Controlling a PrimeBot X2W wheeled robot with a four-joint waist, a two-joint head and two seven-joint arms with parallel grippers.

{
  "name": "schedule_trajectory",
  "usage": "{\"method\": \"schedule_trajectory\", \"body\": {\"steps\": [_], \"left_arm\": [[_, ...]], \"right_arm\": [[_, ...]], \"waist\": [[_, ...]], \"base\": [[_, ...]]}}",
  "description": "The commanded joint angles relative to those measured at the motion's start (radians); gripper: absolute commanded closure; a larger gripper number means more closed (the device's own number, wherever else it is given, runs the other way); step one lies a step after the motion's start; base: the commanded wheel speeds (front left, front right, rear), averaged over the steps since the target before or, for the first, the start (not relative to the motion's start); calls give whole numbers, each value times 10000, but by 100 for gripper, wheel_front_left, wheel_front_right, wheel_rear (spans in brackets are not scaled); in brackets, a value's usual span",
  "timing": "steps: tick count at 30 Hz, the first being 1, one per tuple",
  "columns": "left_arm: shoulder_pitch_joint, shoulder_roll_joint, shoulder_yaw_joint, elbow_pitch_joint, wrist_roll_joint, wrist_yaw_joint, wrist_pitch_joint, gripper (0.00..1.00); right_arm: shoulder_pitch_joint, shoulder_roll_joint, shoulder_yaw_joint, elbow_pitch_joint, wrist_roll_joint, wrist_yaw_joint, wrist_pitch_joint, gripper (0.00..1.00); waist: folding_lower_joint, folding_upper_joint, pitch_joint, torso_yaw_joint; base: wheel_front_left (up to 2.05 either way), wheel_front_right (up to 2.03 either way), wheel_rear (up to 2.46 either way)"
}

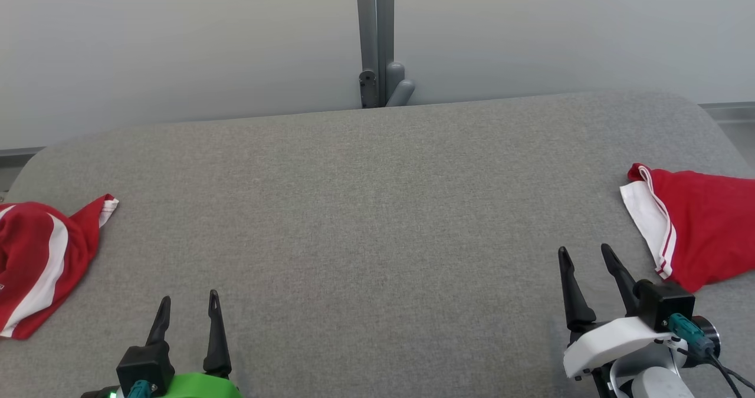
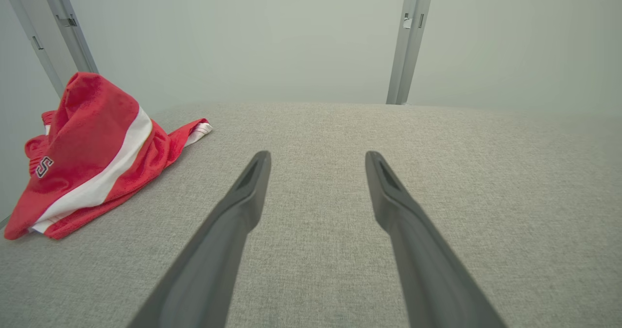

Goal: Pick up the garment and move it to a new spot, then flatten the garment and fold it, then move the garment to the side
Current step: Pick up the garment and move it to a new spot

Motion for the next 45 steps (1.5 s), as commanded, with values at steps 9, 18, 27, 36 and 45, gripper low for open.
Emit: {"method": "schedule_trajectory", "body": {"steps": [9,18,27,36,45], "left_arm": [[-218,21,65,31,-87,71,6,0],[-320,24,344,45,-176,119,7,0],[-37,24,502,93,-552,329,7,0],[164,16,566,-172,-1145,361,6,0],[-1254,21,958,795,-2081,-767,6,0]], "right_arm": [[4,-7,218,-303,-281,-12,0,0],[-278,-10,651,-506,-276,-12,0,0],[-581,-64,1054,-114,-757,-12,0,0],[-1115,-442,1836,104,-541,-13,0,0],[-1046,-789,1665,-299,-674,-13,0,0]], "waist": [[0,0,469,1295],[0,0,915,3184],[0,0,1173,5442],[0,0,1443,5537],[0,0,2179,4930]], "base": [[0,0,0],[0,0,0],[0,0,0],[0,0,0],[0,0,0]]}}
